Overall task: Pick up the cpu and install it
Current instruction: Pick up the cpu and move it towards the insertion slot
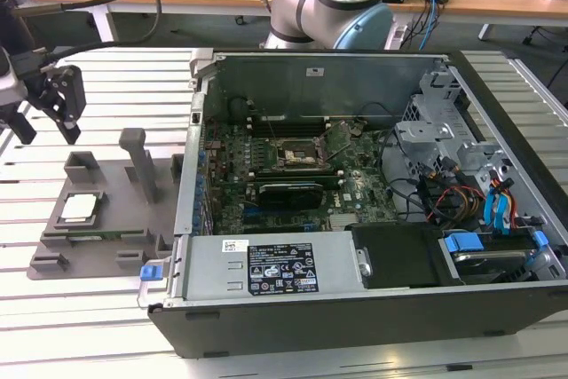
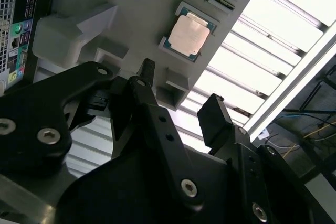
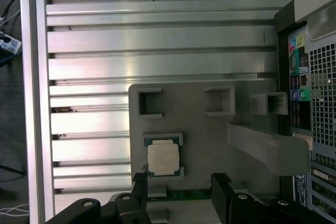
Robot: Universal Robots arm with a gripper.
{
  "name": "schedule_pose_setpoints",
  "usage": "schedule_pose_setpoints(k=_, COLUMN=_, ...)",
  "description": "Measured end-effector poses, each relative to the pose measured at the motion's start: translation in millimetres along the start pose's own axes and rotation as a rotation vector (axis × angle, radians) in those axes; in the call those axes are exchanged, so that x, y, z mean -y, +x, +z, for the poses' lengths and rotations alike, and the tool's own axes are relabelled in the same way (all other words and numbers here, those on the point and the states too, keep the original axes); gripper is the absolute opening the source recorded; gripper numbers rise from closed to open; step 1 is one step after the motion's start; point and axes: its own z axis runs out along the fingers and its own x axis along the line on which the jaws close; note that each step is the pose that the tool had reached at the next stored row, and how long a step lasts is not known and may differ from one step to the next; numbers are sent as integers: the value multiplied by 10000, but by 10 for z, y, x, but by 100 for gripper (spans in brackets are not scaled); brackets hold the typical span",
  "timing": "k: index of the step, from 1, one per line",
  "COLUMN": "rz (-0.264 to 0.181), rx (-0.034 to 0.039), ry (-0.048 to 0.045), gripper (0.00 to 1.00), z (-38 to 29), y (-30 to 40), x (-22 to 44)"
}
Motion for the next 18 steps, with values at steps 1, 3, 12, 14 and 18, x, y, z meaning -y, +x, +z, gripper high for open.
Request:
schedule_pose_setpoints(k=1, rz=0, rx=0, ry=0, gripper=60, z=8, y=0, x=0)
schedule_pose_setpoints(k=3, rz=0, rx=0, ry=0, gripper=60, z=25, y=1, x=0)
schedule_pose_setpoints(k=12, rz=0, rx=1, ry=-1, gripper=60, z=128, y=3, x=0)
schedule_pose_setpoints(k=14, rz=0, rx=1, ry=0, gripper=60, z=144, y=4, x=0)
schedule_pose_setpoints(k=18, rz=0, rx=0, ry=0, gripper=60, z=167, y=5, x=0)
